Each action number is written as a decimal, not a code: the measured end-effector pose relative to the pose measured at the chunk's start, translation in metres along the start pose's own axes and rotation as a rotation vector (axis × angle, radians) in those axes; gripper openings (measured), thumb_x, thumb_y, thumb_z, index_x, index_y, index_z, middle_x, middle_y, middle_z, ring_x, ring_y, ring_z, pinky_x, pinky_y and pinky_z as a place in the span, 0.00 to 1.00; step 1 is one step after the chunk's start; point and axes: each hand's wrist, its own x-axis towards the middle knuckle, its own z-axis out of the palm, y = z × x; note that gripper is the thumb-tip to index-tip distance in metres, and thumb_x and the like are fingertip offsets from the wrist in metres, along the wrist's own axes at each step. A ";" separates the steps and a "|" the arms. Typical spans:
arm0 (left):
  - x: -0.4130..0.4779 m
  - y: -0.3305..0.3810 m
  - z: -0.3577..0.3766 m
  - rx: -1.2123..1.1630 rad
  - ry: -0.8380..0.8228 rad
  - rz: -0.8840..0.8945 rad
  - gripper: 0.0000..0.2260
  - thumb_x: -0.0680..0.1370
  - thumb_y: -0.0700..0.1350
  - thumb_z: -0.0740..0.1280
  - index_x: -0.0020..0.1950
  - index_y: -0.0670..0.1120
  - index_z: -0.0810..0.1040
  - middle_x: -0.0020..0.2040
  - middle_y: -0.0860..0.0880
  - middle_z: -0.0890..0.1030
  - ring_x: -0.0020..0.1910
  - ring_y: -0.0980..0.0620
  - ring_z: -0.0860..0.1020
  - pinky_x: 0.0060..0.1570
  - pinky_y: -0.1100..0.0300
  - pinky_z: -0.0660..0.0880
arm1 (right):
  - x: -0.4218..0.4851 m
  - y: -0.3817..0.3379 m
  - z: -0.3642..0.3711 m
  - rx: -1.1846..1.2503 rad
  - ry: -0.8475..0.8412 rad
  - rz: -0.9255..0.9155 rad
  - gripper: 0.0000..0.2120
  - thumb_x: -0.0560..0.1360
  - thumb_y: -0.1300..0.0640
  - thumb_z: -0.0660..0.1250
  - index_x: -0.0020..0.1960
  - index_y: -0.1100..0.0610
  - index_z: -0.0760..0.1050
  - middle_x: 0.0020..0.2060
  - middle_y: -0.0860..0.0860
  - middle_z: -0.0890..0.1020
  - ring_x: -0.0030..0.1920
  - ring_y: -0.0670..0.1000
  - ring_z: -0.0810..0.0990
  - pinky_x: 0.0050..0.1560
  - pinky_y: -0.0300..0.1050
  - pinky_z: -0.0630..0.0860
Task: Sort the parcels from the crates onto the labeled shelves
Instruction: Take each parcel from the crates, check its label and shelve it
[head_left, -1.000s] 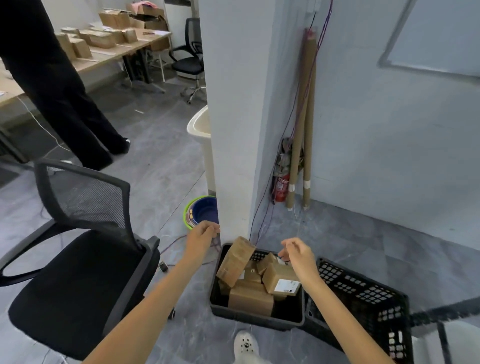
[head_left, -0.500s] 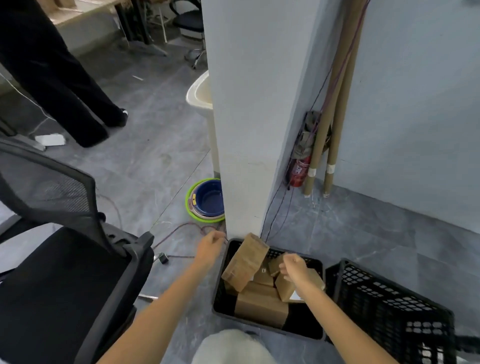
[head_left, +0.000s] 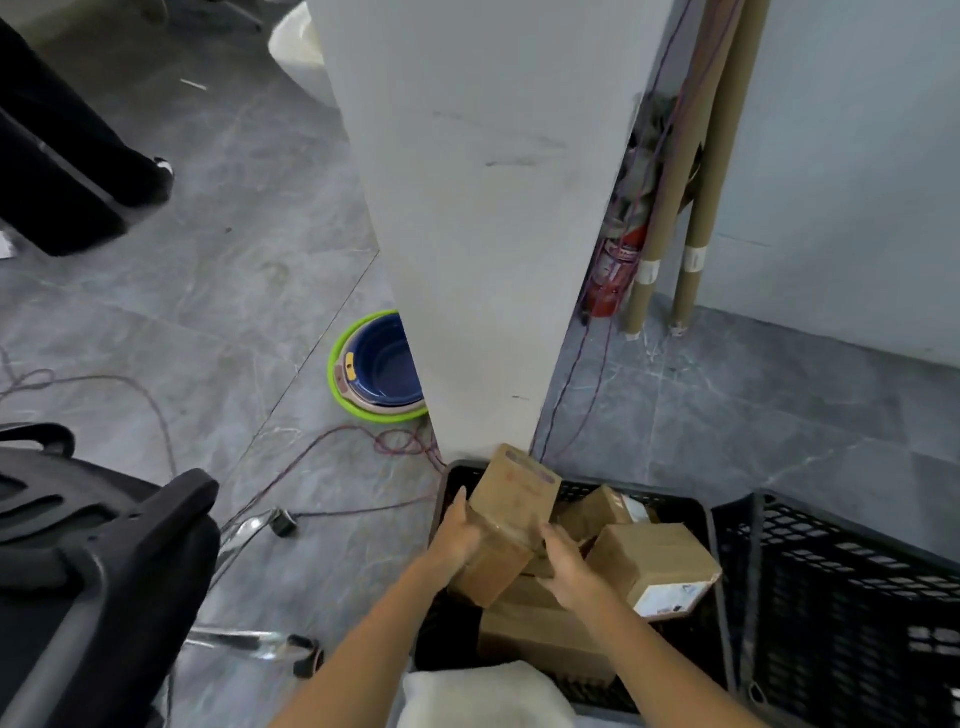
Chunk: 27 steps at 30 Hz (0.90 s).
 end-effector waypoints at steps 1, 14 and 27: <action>0.004 -0.001 0.001 -0.015 0.013 -0.004 0.23 0.79 0.33 0.60 0.74 0.37 0.59 0.70 0.39 0.66 0.53 0.51 0.76 0.45 0.71 0.76 | 0.003 0.001 0.001 0.015 -0.014 -0.014 0.23 0.80 0.48 0.58 0.74 0.50 0.60 0.71 0.52 0.66 0.68 0.57 0.67 0.67 0.58 0.64; -0.151 0.083 -0.022 0.001 0.096 0.136 0.09 0.79 0.38 0.64 0.46 0.53 0.74 0.58 0.43 0.73 0.52 0.52 0.74 0.38 0.71 0.73 | -0.197 -0.048 -0.034 0.272 -0.064 -0.148 0.13 0.81 0.62 0.57 0.64 0.54 0.67 0.61 0.55 0.72 0.65 0.61 0.70 0.60 0.70 0.69; -0.363 0.296 -0.045 0.292 0.170 0.466 0.43 0.61 0.64 0.73 0.69 0.48 0.61 0.68 0.44 0.66 0.69 0.44 0.64 0.68 0.45 0.64 | -0.458 -0.150 -0.107 0.335 -0.185 -0.540 0.13 0.82 0.54 0.55 0.61 0.57 0.73 0.57 0.58 0.78 0.57 0.59 0.78 0.50 0.62 0.78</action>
